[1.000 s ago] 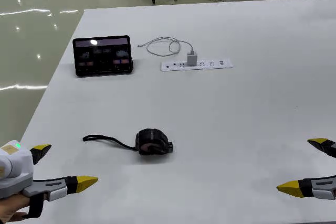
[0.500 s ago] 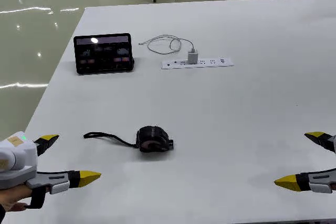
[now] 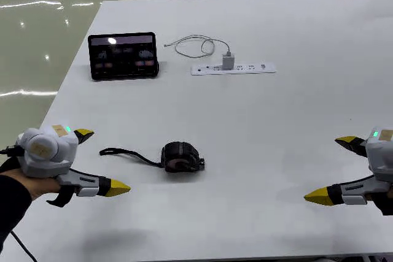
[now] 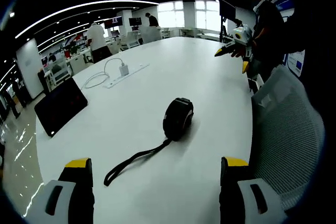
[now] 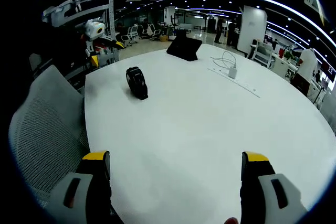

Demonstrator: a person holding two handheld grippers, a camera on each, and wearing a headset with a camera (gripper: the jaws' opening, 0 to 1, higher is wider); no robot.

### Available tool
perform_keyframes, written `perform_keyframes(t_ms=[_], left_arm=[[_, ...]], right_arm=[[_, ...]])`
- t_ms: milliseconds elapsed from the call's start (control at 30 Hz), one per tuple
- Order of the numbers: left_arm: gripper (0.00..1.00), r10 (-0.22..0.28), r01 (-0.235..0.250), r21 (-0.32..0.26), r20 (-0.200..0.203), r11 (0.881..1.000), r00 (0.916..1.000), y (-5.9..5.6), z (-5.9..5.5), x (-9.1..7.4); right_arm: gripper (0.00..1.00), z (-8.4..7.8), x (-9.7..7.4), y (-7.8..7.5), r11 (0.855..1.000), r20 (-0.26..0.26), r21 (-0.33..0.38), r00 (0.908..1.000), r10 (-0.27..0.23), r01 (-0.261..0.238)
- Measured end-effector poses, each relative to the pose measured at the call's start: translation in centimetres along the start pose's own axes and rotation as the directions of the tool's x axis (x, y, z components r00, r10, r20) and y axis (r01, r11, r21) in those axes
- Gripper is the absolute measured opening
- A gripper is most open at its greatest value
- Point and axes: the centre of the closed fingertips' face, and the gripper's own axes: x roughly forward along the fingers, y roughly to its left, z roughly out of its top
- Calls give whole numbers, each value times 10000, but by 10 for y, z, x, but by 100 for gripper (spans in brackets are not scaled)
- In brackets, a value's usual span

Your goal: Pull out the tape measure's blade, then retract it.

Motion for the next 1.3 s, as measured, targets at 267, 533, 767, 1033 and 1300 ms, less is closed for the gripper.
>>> perform_keyframes(t_ms=[267,533,767,1033,1300], left_arm=[[90,-775,833,853,-689,9929,9946,-9,11,29],[85,-1521,1704,1445,-1300,9747,9798,-24,18,65],[78,-2075,2509,2142,-2055,9440,9564,-33,23,93],[72,-2395,3029,2710,-2430,9137,9400,-41,34,120],[59,-2486,3314,2923,-2863,8970,9253,-44,32,136]], right_arm=[[100,18,24,8,9977,113,-501,9988,469,-463],[100,30,49,13,9923,27,-855,9959,905,-899],[100,45,70,22,9782,187,-1398,9873,1578,-1537],[100,57,96,30,9652,235,-1797,9801,1971,-1898],[100,56,121,46,9459,-190,-1771,9619,2729,-2718]])
